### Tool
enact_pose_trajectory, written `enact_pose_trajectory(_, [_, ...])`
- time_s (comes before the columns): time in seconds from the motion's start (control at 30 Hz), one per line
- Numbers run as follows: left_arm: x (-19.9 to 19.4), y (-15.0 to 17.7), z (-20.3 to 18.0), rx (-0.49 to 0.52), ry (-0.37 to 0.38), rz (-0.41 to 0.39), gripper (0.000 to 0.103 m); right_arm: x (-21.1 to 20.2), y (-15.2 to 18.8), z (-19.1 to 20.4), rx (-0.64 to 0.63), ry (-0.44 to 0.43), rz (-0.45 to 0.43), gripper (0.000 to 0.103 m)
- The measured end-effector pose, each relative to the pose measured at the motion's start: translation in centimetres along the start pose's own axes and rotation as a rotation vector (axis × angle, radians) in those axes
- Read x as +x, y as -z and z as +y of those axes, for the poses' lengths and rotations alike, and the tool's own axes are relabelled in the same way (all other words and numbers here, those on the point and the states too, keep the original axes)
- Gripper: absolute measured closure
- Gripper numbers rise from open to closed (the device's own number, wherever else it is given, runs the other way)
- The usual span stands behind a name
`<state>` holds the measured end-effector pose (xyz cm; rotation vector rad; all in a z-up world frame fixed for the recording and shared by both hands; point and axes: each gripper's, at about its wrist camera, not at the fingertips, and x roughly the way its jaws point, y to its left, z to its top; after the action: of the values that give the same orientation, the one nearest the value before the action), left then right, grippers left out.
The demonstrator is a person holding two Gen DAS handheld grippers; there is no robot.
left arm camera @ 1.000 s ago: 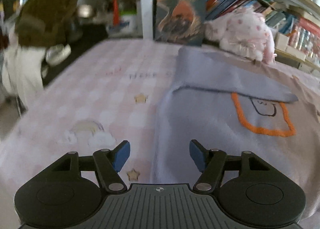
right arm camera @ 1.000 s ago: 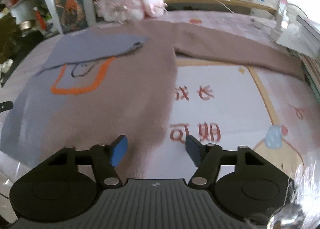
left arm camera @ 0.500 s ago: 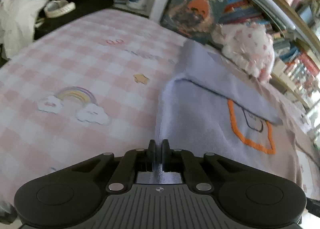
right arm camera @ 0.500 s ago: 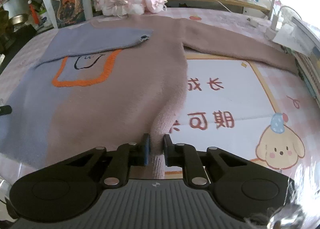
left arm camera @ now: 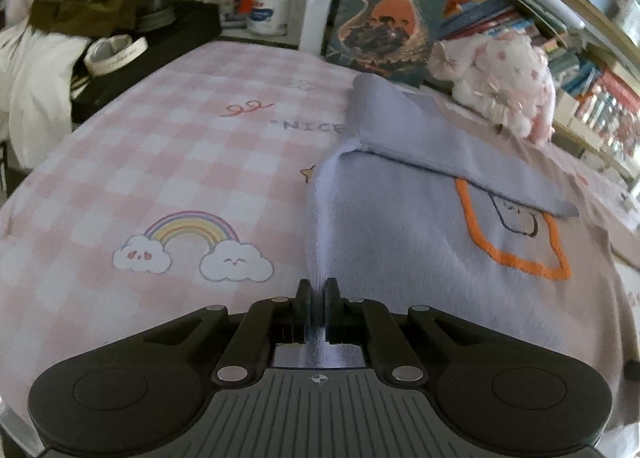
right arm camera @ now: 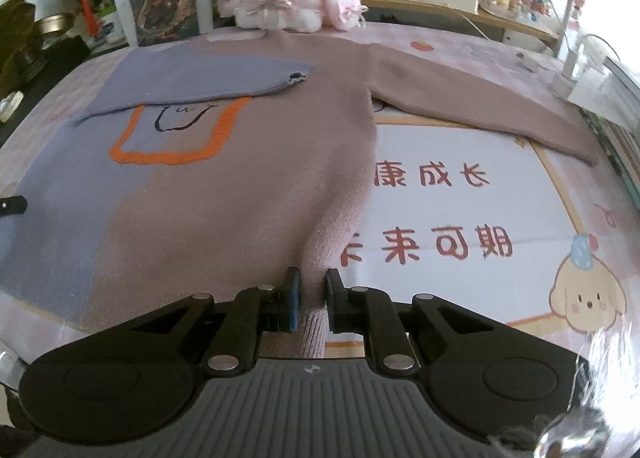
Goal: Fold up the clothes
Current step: 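Lay the lavender sleeve on the sweater body and open the left gripper, then move the right gripper to the pink sleeve cuff and grasp it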
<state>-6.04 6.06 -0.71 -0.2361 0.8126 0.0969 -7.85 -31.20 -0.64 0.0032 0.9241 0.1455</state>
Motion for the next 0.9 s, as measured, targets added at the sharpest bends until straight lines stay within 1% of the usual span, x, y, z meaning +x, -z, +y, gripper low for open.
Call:
enact_pose_trajectory(0.1, [-0.2,-0.4,0.1,0.025,0.002,-0.012,0.093,-0.1,0.0,0.3,0.018,0.014,-0.002,0.090])
enact_pose_trajectory(0.13, [-0.5,-0.5,0.1,0.030,-0.004,-0.025,0.093,-0.1,0.0,0.4,0.025,0.019,-0.004,0.088])
enact_pose_trajectory(0.17, [-0.9,-0.8,0.0,0.035,-0.011,-0.039,0.092,-0.3,0.0,0.4,0.037,0.024,-0.009,0.082])
enact_pose_trajectory(0.2, [-1.5,-1.0,-0.3,0.045,-0.009,-0.061,0.087,-0.6,0.1,0.3,0.049,0.030,-0.016,0.081])
enact_pose_trajectory(0.27, [-2.5,-1.4,-0.9,0.068,0.017,-0.108,0.072,-1.4,0.1,0.0,0.075,0.049,-0.039,0.073])
enact_pose_trajectory(0.3, [-2.9,-1.6,-1.4,0.079,0.030,-0.123,0.067,-1.8,0.1,-0.2,0.088,0.059,-0.051,0.067])
enact_pose_trajectory(0.33, [-3.2,-1.6,-2.0,0.093,0.051,-0.136,0.059,-2.1,0.1,-0.3,0.101,0.068,-0.063,0.061])
enact_pose_trajectory(0.37, [-3.6,-1.6,-2.7,0.107,0.071,-0.149,0.052,-2.5,0.1,-0.5,0.114,0.078,-0.075,0.055])
enact_pose_trajectory(0.4, [-3.7,-1.5,-3.4,0.122,0.094,-0.155,0.049,-2.9,0.1,-0.7,0.127,0.087,-0.086,0.052])
enact_pose_trajectory(0.43, [-3.7,-1.3,-4.1,0.143,0.112,-0.153,0.042,-3.3,0.1,-0.8,0.140,0.096,-0.098,0.045])
enact_pose_trajectory(0.47, [-3.7,-1.0,-4.9,0.165,0.131,-0.152,0.037,-3.7,0.1,-1.0,0.153,0.106,-0.110,0.042])
enact_pose_trajectory(0.5, [-3.6,-0.8,-5.7,0.187,0.150,-0.151,0.036,-4.0,0.1,-1.2,0.166,0.115,-0.120,0.037])
enact_pose_trajectory(0.53, [-3.6,-0.6,-6.5,0.208,0.169,-0.149,0.035,-4.3,0.1,-1.5,0.178,0.124,-0.125,0.034])
enact_pose_trajectory(0.67, [-3.0,0.4,-8.6,0.281,0.195,-0.108,0.028,-4.9,0.2,-3.2,0.211,0.166,-0.138,0.022])
enact_pose_trajectory(0.77, [-2.9,0.9,-9.6,0.296,0.200,-0.101,0.024,-4.4,-0.4,-5.0,0.220,0.185,-0.138,0.018])
enact_pose_trajectory(0.9, [-2.7,0.8,-10.7,0.277,0.168,-0.108,0.022,-3.3,-1.5,-7.7,0.227,0.206,-0.133,0.018])
